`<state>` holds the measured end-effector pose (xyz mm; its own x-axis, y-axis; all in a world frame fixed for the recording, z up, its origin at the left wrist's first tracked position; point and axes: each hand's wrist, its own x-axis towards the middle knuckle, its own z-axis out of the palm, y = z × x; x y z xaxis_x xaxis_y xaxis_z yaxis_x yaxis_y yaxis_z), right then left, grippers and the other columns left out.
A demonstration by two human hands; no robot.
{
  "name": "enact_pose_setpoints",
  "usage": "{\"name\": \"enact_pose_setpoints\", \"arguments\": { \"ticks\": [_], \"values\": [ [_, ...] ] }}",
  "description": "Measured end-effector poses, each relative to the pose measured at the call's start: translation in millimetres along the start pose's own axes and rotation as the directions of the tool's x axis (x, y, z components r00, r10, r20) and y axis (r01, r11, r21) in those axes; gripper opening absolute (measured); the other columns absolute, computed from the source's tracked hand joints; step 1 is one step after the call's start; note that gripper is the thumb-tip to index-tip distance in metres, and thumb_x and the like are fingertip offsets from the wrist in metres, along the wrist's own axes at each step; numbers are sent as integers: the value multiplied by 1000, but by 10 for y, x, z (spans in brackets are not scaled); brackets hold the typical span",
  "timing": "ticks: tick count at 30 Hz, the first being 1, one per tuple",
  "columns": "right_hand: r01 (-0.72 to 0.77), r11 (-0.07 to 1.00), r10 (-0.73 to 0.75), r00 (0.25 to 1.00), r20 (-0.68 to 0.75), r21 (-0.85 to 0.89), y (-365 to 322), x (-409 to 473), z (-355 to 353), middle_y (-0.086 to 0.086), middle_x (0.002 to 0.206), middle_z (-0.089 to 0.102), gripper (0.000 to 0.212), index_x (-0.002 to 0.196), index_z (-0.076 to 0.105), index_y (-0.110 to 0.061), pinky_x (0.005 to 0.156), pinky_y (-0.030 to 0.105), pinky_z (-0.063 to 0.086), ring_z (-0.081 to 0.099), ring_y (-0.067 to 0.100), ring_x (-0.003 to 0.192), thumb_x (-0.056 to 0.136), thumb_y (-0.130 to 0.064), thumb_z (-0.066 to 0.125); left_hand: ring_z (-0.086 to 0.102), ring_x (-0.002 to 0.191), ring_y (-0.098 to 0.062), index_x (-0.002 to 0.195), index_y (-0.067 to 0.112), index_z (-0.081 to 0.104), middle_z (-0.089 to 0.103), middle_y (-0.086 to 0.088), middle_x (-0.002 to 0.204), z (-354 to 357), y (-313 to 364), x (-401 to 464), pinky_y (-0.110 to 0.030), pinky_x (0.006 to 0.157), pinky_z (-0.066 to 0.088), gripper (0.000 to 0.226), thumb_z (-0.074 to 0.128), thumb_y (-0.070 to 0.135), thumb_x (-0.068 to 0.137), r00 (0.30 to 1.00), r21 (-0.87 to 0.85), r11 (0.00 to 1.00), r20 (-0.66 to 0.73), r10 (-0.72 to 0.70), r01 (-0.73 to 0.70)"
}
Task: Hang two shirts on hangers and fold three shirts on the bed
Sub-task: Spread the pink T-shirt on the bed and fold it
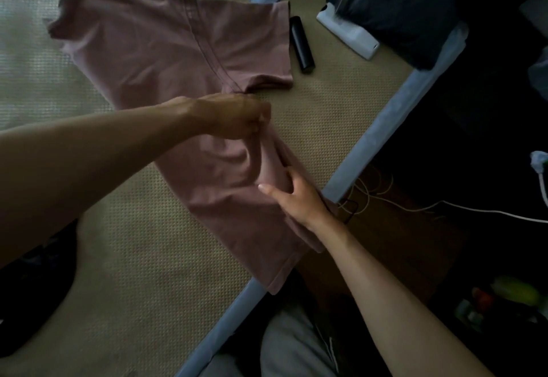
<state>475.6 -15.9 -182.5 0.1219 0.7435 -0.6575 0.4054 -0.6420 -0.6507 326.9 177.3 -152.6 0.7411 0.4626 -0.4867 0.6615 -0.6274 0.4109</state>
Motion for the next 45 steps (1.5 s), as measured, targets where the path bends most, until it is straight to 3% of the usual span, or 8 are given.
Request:
{"name": "enact_pose_setpoints", "arguments": {
  "ticks": [3,10,15,21,28,37,41,45],
  "values": [
    [-53,986,71,991,-111,158,100,44,-117,-4,122,69,68,128,63,-21,101,35,52,64,12,114,75,-62,74,59,115,-30,121,14,57,57,-9,129,2,37,-38,-33,83,40,27,58,14,94,979,-107,994,-202,-40,18],
    [-126,963,55,957,-284,-239,402,141,-471,0,96,68,49,97,63,-14,78,37,52,64,20,92,89,-62,59,59,113,-39,128,13,55,53,-13,132,236,-26,-123,-50,88,48,39,64,20,90,933,-19,988,-327,-151,154],
    [-222,973,223,975,2,-63,437,172,-625,-5,92,74,36,93,73,-19,75,28,55,70,14,93,78,-52,78,52,117,-42,139,13,47,51,-17,132,633,-115,-346,-56,93,42,52,60,28,92,853,-9,918,-367,-372,396],
    [-224,853,329,932,153,-471,342,234,-855,-4,75,67,37,73,65,-21,57,26,42,63,14,73,78,-55,77,48,132,-34,161,21,21,44,-3,154,945,-125,-519,-54,102,41,69,47,39,100,795,-220,873,-360,-487,435],
    [-69,849,95,995,23,-524,117,455,-710,0,95,74,36,97,74,-20,81,38,55,68,23,95,81,-52,74,41,143,-30,162,22,26,36,0,163,739,-224,-326,-47,112,31,61,41,35,104,889,-164,938,-301,-344,307],
    [-177,660,285,958,26,-730,-4,547,-825,-2,107,65,49,110,64,-23,83,35,53,63,21,100,73,-49,82,9,159,-23,164,29,5,4,5,173,855,-473,-358,-63,123,12,67,30,47,104,906,-38,930,-216,-364,365],
    [-222,974,216,971,103,48,-367,892,-712,6,100,73,22,98,67,-19,85,33,54,68,20,92,83,-32,78,11,159,-28,163,33,10,6,-1,173,761,-536,-257,-61,124,8,68,38,41,101,816,-143,892,-363,-451,429],
    [-300,568,179,954,240,766,-1000,1439,-427,11,107,73,32,108,66,-10,91,32,55,71,21,97,90,-36,67,3,159,-28,164,29,8,2,-3,173,561,-751,-10,-64,123,-1,68,35,39,102,696,-253,808,-412,-588,532]
  ]
}}
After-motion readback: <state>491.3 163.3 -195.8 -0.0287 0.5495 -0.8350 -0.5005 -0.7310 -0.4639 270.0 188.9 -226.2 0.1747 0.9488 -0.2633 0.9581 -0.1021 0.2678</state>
